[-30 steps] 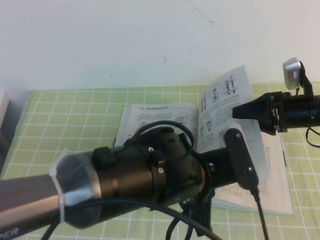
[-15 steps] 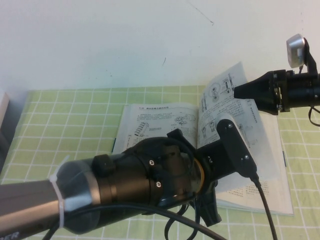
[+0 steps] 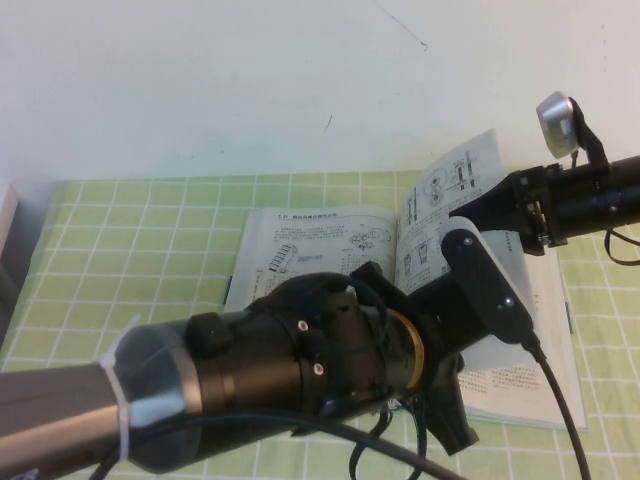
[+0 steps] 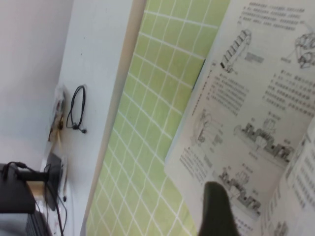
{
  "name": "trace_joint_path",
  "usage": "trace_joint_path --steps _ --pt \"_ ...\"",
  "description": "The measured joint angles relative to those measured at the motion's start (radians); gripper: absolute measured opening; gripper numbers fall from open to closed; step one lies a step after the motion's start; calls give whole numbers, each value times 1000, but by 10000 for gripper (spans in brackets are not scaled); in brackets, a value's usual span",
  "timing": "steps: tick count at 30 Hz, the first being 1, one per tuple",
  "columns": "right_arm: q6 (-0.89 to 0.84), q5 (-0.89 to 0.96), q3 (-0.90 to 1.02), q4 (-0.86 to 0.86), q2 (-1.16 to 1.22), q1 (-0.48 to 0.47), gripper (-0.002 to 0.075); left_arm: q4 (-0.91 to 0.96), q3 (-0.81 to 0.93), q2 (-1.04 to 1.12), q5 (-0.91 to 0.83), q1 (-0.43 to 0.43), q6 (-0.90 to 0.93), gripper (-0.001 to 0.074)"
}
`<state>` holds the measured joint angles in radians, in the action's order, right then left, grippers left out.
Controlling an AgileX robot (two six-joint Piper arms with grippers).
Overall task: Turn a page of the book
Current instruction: Open the closed book
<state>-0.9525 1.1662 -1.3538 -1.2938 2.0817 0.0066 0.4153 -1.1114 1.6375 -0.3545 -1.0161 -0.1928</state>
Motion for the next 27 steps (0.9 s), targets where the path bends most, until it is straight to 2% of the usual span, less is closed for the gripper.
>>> trace_joint_path --steps 6,10,18,27 --pt "4 2 -1 -36 0 9 419 37 70 -2 22 -73 -1 -4" --pt "6 2 -1 -50 0 9 419 122 143 2 109 -118 -14 -4" --pt "41 2 -1 -58 0 9 419 275 168 75 280 -124 -93 -4" --pt "55 2 -1 -96 -1 9 419 306 106 130 261 -122 -290 -4"
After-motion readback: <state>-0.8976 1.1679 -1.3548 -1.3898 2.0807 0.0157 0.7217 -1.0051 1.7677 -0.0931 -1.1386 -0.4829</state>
